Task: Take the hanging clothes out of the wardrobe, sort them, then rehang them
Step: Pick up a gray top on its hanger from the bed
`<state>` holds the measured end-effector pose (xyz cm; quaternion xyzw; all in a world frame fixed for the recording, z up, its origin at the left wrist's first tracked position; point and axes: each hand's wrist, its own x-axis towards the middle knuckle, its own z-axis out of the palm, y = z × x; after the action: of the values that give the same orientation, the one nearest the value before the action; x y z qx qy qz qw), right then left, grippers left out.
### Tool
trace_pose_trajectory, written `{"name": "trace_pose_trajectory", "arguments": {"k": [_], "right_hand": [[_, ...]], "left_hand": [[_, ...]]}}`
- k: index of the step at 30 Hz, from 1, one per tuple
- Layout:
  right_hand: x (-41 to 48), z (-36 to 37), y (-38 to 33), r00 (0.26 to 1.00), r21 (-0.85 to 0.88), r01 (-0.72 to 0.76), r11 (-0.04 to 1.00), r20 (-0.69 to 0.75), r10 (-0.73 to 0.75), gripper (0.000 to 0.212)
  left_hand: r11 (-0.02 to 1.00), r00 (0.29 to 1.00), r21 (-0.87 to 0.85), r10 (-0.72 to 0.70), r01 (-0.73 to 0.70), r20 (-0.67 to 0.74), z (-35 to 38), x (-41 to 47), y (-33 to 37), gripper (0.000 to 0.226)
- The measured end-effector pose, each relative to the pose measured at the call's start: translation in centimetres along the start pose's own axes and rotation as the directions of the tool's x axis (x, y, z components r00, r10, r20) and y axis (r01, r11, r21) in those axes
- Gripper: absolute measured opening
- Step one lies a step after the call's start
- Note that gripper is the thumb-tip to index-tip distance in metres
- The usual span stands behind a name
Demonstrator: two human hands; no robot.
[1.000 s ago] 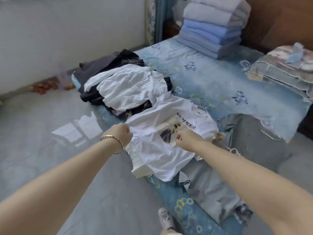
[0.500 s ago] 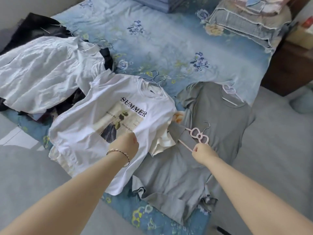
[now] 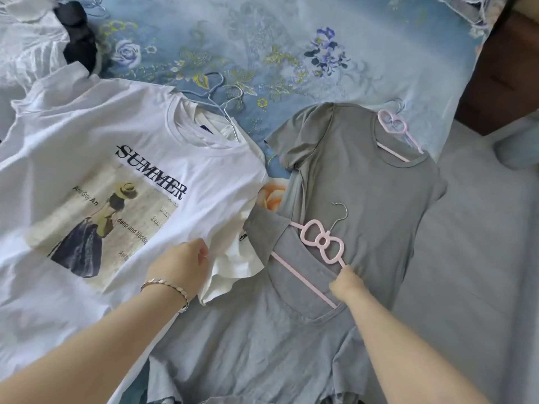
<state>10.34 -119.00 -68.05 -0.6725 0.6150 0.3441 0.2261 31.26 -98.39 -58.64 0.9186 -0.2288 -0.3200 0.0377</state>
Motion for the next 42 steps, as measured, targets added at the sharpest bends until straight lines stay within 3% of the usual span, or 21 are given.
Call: {"name": "trace_pose_trajectory", "arguments": {"k": [5, 9, 12, 18, 22, 27, 34, 38, 42], "right_hand": [[0.7, 0.8, 0.9, 0.988, -0.006, -0.011, 1.0, -0.151, 0.01, 0.045], [0.7, 0.1, 1.1, 1.0, -0.005, 0.026, 1.0, -0.009, -0.026, 0.033], [0.0, -1.3, 1.8, 0.987, 0.168, 0.146, 0.975, 0.04, -0.155, 0.03], [-5.7, -6.3, 3.2, 0.931, 0.208, 0.332, 0.92, -0.227, -0.285, 0.041], [-11.4, -9.0, 4.0, 0.878, 0.088, 0.325, 0.942, -0.397, -0.266, 0.033], [-18.9, -11.9, 4.9, 0.798, 0.087, 0.391, 0.916, -0.529, -0.29, 0.03], [-33.8, -13.3, 4.8, 0.6, -0.05, 0.636, 0.77, -0.595, -0.535, 0.044], [-43.9, -13.4, 3.8, 0.402, -0.2, 0.769, 0.607, -0.586, -0.703, 0.045], [-54.1, -13.2, 0.8, 0.197, -0.386, 0.832, 0.399, -0.467, -0.862, 0.04]], "left_hand": [[1.0, 0.999, -0.005, -0.021, 0.021, 0.034, 0.3, -0.1, -0.5, 0.023], [0.999, 0.999, 0.012, -0.031, 0.031, 0.016, -0.2, -0.5, -0.7, 0.022], [0.999, 0.999, -0.011, -0.036, 0.036, -0.02, -1.1, -1.4, -0.7, 0.023], [0.998, 0.995, -0.047, -0.04, 0.035, -0.091, -4.9, -6.1, -1.2, 0.021], [0.997, 0.984, -0.078, -0.018, 0.005, -0.178, -8.3, -11.2, -2.1, 0.02], [0.993, 0.949, -0.112, -0.003, -0.035, -0.316, -12.7, -18.3, -4.6, 0.015], [0.985, 0.885, -0.174, -0.063, -0.021, -0.462, -16.6, -30.6, -10.7, 0.017], [0.97, 0.824, -0.241, -0.151, 0.018, -0.545, -18.5, -38.0, -15.4, 0.019], [0.951, 0.765, -0.289, -0.265, 0.107, -0.588, -20.6, -44.1, -20.9, 0.02]]}}
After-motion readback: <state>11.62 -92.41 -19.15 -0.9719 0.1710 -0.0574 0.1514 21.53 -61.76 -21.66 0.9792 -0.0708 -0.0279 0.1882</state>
